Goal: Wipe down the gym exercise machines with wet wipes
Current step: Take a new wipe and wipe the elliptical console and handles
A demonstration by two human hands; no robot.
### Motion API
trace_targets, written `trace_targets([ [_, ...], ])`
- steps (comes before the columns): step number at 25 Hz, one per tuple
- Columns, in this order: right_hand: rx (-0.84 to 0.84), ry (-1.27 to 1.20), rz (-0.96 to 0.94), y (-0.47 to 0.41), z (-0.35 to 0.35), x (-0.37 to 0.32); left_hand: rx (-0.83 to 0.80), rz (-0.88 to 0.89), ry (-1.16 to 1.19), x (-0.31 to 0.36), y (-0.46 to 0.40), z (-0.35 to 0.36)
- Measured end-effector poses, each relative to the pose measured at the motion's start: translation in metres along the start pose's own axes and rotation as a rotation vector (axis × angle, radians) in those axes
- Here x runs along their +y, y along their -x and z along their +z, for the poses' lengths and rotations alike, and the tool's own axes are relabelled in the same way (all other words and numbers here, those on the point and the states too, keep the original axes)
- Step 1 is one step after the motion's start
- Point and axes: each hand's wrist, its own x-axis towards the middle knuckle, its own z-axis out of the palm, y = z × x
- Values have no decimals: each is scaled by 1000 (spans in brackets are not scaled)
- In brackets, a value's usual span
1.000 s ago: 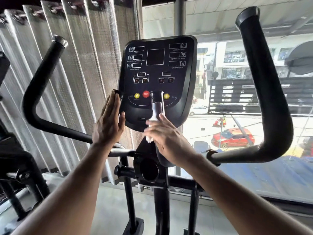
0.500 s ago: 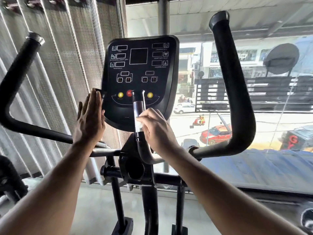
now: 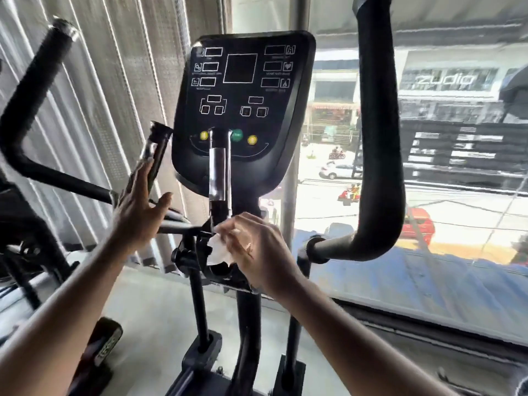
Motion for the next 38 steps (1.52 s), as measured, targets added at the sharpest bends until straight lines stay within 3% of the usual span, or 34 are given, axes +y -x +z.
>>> trace_targets([
  [2,-95,-94,54,17,11,10,-43,-65,74,5,57,1],
  [6,-232,-220,184,53,52,36,-180,-360,161,10,177,7],
  [10,-676,-358,209,115,118,23,-36,-778,209,13,336,-17],
  [14,-887,-432,154,176,151,-27,6,-1056,147,52,475,-62],
  [18,-1171,-525,15,246,183,-126,239,-1281,165,109,597,-130],
  [23,-1320,-630,-306,351,199,-292,600,-1405,111,198,750,-218],
  [28,-1489,-714,-397,463,192,-427,919,-1517,27,274,896,-284],
  [32,-1526,-800,-502,520,194,-503,996,-1558,16,305,965,-325],
  [38,-1556,-850,-650,604,253,-623,1094,-1582,-56,303,1066,-398],
])
